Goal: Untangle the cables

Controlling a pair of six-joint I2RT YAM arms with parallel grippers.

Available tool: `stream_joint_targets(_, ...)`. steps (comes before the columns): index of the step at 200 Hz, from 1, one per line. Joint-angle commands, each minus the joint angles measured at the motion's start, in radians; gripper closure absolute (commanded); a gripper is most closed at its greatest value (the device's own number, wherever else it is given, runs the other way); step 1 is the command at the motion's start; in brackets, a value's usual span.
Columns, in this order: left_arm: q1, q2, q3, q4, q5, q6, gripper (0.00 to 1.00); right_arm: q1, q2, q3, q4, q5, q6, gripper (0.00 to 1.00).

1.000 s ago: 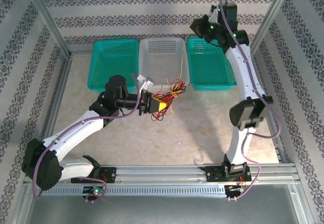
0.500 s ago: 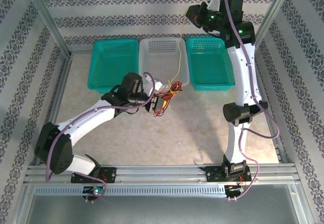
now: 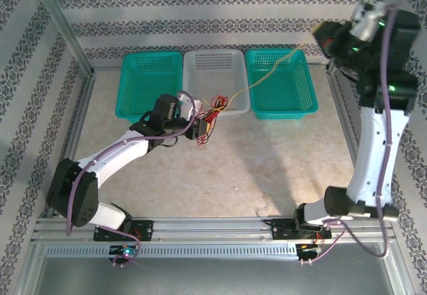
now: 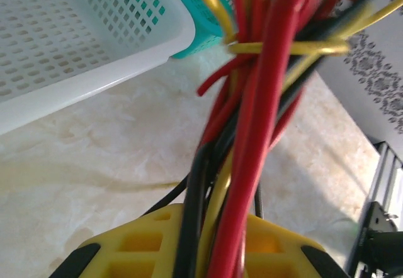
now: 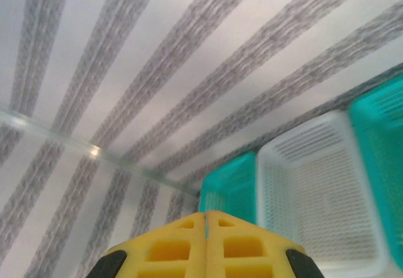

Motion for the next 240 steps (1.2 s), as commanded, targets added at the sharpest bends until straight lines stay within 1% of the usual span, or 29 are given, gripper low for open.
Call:
stream_joint_targets(1, 0.060, 0.009, -0.108, -0.165, -0.019, -0.100, 1.00, -0.251, -0.115, -0.141, 0.428, -0.075, 0.191, 1.00)
stream_joint_targets(10, 0.073, -0.001, -0.130, -0.143, 0.004, -0.115, 1.00, -0.347, -0.142, -0.219, 0.510, -0.126, 0.262, 1.00)
stream_joint_targets(19, 0.079, -0.011, -0.142, -0.134, 0.014, -0.127, 1.00, -0.413, -0.161, -0.281, 0.569, -0.161, 0.321, 1.00)
stream_joint_targets(28, 0.082, -0.021, -0.141, -0.150, 0.013, -0.118, 1.00, -0.439, -0.169, -0.308, 0.577, -0.170, 0.333, 1.00)
stream_joint_targets(39, 0.083, -0.028, -0.133, -0.184, 0.001, -0.098, 1.00, -0.459, -0.180, -0.313, 0.532, -0.151, 0.288, 1.00)
stream_joint_targets(46, 0.090, -0.036, -0.132, -0.207, -0.011, -0.087, 1.00, -0.489, -0.189, -0.319, 0.517, -0.141, 0.273, 1.00)
stream_joint_targets(61, 0.115, -0.059, -0.139, -0.241, -0.035, -0.086, 1.00, -0.579, -0.197, -0.340, 0.542, -0.156, 0.310, 1.00)
stream_joint_targets(75, 0.132, -0.075, -0.140, -0.278, -0.056, -0.076, 1.00, -0.613, -0.192, -0.340, 0.561, -0.157, 0.338, 1.00)
stream_joint_targets(104, 0.149, -0.089, -0.138, -0.367, -0.188, -0.038, 1.00, -0.633, -0.178, -0.306, 0.549, -0.152, 0.335, 1.00)
stream_joint_targets(122, 0.152, -0.071, -0.150, -0.368, -0.222, -0.036, 1.00, -0.631, -0.179, -0.298, 0.544, -0.148, 0.332, 1.00)
stream_joint_targets(135, 0.150, -0.063, -0.157, -0.337, -0.192, -0.050, 1.00, -0.627, -0.181, -0.296, 0.543, -0.150, 0.328, 1.00)
stream_joint_targets(149, 0.131, -0.074, -0.163, -0.285, -0.155, -0.070, 1.00, -0.600, -0.184, -0.297, 0.540, -0.153, 0.323, 1.00)
stream_joint_targets(166, 0.082, -0.074, -0.133, -0.271, -0.121, -0.061, 1.00, -0.554, -0.200, -0.305, 0.528, -0.156, 0.295, 1.00)
stream_joint_targets(201, -0.039, -0.060, -0.053, -0.299, -0.068, -0.040, 1.00, -0.456, -0.240, -0.331, 0.459, -0.150, 0.213, 1.00)
stream_joint_targets(209, -0.065, -0.051, -0.042, -0.300, -0.062, -0.039, 0.92, -0.430, -0.248, -0.339, 0.444, -0.146, 0.193, 1.00)
stream_joint_targets(222, -0.093, -0.040, -0.039, -0.281, -0.057, -0.053, 0.73, -0.394, -0.258, -0.350, 0.418, -0.138, 0.164, 1.00)
stream_joint_targets(240, -0.097, -0.042, -0.056, -0.232, -0.076, -0.088, 0.54, -0.337, -0.278, -0.379, 0.400, -0.122, 0.133, 1.00)
